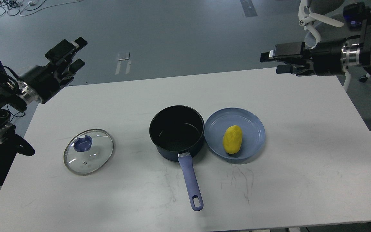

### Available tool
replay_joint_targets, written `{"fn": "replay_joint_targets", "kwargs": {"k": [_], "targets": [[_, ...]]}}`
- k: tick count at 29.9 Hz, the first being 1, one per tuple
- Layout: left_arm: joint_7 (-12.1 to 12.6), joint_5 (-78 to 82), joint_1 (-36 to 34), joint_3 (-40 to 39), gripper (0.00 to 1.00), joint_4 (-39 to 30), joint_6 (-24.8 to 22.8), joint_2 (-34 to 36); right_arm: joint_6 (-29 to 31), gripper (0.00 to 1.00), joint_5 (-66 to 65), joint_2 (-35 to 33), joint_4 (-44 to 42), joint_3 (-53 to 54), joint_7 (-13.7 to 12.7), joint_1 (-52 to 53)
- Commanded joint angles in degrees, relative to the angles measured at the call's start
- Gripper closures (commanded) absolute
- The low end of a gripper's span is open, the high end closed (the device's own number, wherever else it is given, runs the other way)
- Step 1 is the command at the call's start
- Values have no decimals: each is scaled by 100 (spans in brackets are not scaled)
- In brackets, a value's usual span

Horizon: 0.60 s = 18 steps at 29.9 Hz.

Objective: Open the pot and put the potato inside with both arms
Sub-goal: 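Raise the left gripper away and swing the right gripper in, then lower the right gripper onto the yellow potato on the plate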

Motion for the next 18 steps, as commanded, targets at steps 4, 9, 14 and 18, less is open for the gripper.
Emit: {"fn": "replay_joint_targets", "kwargs": {"k": [4,9,14,18], "targets": [[-1,1,1,-8,2,-142,1,-81,-2,0,195,1553,246,-2139,0,1265],[-1,1,1,-26,2,-212,1,-134,-2,0,819,2422,255,-2991,0,1397],[-1,1,10,-26,2,-221,1,-257,-2,0,1012,2977,-60,-3519,0,1144],[-1,1,10,-26,2,-273,1,-266,-2,0,1154,3075,-281,-3678,0,861]]}}
